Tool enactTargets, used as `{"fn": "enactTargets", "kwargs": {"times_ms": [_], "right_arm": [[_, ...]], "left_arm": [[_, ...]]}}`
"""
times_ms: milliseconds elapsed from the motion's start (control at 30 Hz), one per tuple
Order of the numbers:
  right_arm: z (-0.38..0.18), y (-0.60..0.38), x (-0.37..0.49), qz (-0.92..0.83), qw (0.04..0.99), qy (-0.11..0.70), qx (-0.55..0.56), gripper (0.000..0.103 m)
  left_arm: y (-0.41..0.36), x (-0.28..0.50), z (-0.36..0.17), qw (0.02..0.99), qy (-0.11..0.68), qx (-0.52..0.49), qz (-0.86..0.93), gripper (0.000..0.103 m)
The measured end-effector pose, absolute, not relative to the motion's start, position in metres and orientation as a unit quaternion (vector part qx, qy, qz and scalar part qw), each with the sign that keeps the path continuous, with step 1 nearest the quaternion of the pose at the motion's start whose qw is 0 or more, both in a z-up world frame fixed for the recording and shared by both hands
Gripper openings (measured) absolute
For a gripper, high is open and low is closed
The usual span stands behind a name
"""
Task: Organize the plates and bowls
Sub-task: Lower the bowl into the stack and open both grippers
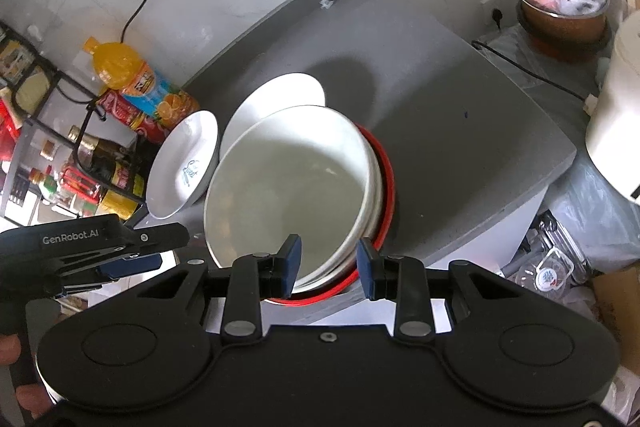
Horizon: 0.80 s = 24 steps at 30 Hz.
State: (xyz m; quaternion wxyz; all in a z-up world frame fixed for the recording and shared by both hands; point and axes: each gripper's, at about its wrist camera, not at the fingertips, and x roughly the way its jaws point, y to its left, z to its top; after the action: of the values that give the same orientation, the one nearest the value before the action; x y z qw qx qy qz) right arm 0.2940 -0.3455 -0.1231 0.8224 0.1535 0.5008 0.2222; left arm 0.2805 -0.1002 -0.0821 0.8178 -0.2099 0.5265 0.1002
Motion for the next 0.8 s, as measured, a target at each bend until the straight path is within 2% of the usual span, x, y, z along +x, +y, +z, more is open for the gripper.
{"fn": "enactTargets", "kwargs": {"times_ms": [33,100,267,533,800], "right_arm": [[-0.121,-0.344,0.293,0.226,0.825,0.497,0.148,0.044],[-0.116,-0.341,0.29,0.226,0.831,0.488,0.139,0.056],[-0.107,-0.332,0.288,0.234,0.836,0.48,0.128,0.058],[-0.102,-0.301,0.282,0.251,0.835,0.48,0.098,0.073],[-0.098,-0.268,0.28,0.265,0.834,0.478,0.079,0.075]], "left_arm": [[-0.099,0.279,-0.08,0.82,0.524,-0.209,0.099,0.056],[-0.096,0.277,-0.077,0.822,0.521,-0.204,0.1,0.064],[-0.088,0.27,-0.074,0.82,0.526,-0.2,0.104,0.076],[-0.061,0.251,-0.076,0.821,0.519,-0.201,0.125,0.078],[-0.023,0.232,-0.078,0.815,0.516,-0.217,0.149,0.078]]}}
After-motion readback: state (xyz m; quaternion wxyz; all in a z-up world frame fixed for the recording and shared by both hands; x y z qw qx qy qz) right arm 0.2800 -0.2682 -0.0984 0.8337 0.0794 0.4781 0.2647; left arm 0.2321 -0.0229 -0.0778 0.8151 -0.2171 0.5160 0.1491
